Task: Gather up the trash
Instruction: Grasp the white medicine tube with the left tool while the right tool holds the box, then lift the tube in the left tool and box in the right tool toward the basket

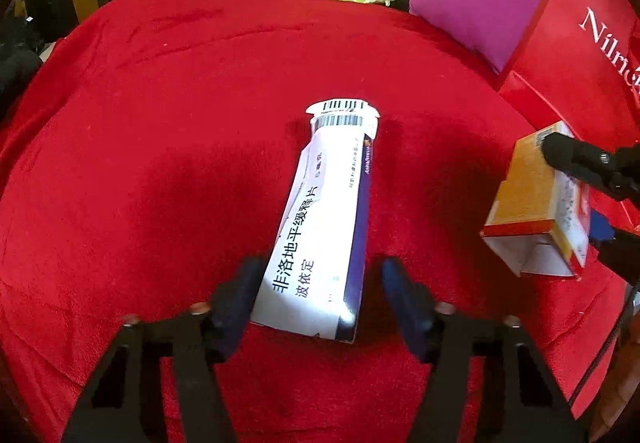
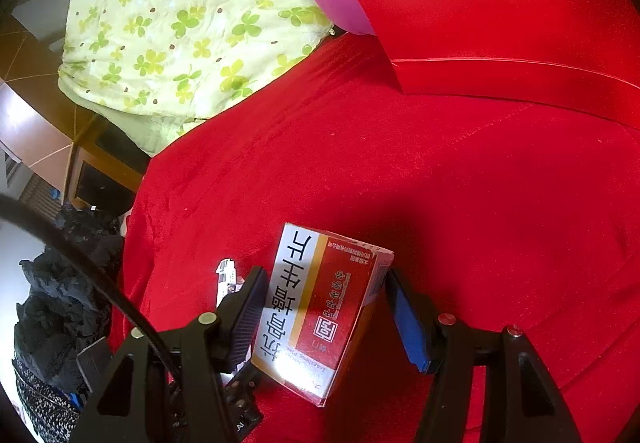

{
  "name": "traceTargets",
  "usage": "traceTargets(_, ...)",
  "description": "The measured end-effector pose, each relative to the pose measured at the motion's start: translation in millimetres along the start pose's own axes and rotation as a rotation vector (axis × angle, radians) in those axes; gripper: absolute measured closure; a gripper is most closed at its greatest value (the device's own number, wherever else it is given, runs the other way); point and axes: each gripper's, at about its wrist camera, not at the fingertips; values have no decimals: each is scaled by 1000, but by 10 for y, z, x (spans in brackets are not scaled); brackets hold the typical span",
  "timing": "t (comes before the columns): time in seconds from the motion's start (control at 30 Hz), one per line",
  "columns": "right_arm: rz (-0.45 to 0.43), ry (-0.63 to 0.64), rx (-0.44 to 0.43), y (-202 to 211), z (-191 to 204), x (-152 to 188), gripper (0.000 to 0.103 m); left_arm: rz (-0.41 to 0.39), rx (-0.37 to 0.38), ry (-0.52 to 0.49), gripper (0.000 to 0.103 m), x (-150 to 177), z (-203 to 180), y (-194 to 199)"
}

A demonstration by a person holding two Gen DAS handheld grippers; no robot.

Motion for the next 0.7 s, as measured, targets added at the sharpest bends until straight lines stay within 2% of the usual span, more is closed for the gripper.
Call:
traceTargets(0.03,1,1,-2,3,2,5,39,-3,2,-1,56,6,4,23)
traceTargets(0.33,2,31,-14,17,47,12,39,-90,-68,22,56,216,15,351)
traceTargets(0.7,-10,117,-75,141,229,147,39,-216,-217,56,56,523,166,1049)
Point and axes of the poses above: each gripper's, at about its wrist camera, not at the fingertips, and y roughly against the way its jaws point, z to its left, x to its underside, and after that the axes turned 2 degrees about -z, right-handed
